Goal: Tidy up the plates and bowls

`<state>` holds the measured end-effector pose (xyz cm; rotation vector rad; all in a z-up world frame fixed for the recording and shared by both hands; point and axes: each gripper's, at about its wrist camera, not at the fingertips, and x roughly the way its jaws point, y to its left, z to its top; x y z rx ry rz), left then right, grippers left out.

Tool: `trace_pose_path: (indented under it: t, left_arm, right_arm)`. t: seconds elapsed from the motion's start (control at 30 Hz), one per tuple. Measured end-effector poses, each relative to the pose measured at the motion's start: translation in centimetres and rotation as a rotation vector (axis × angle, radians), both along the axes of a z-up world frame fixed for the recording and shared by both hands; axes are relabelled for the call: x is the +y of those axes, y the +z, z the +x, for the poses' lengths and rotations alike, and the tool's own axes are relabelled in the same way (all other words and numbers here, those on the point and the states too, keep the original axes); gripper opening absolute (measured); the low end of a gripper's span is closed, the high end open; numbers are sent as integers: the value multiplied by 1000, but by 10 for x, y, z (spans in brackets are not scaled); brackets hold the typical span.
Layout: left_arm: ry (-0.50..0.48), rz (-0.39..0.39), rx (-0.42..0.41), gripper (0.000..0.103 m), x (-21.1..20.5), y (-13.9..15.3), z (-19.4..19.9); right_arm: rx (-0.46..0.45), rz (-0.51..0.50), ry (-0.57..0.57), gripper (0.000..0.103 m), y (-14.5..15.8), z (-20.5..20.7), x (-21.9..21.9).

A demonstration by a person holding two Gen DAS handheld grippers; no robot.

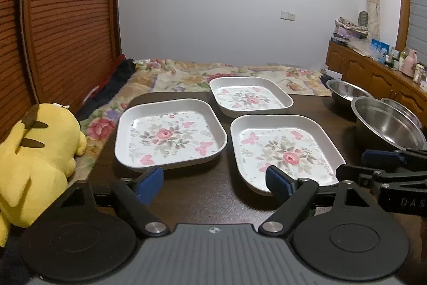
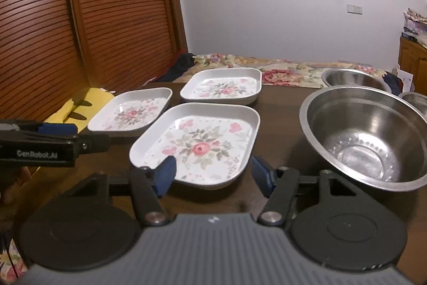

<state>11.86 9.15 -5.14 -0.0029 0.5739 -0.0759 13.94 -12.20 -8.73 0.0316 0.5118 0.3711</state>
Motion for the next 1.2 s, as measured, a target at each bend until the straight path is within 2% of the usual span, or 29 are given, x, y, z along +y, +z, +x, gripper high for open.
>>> trace_pose_path:
  t: [0.13, 0.2, 0.37, 0.67, 0.8, 0.93, 1.07, 1.13, 1.2]
  left_arm:
    - [-20, -17, 15, 77, -2, -6, 9]
    - [-34, -43, 25, 69, 0, -9, 13]
    - [-49, -98, 29, 56, 2, -15, 21]
    - [-81, -105, 46, 46, -6, -19, 36]
    - [-91, -116, 52, 35, -7, -21, 41]
    - [-100, -120, 60, 32, -9, -23, 43]
    - [-100, -118, 74, 26, -10, -27, 47]
    - [-104, -119, 80, 17, -10, -29, 47]
    - [-103, -118, 85, 17, -9, -30, 48]
  right_arm:
    - [6, -8, -8, 58, -3, 4, 2]
    - [11, -5, -12, 57, -4, 7, 2]
    - [18, -11, -19, 54, -7, 14, 4]
    - [47, -7, -41, 48, -12, 28, 5]
    - [61, 3, -52, 42, -13, 33, 2]
    - [89, 12, -61, 35, -18, 37, 0]
    - [107, 16, -66, 30, -21, 40, -2]
    - [104, 13, -72, 24, -21, 40, -2]
    - [100, 7, -79, 23, -21, 40, -2]
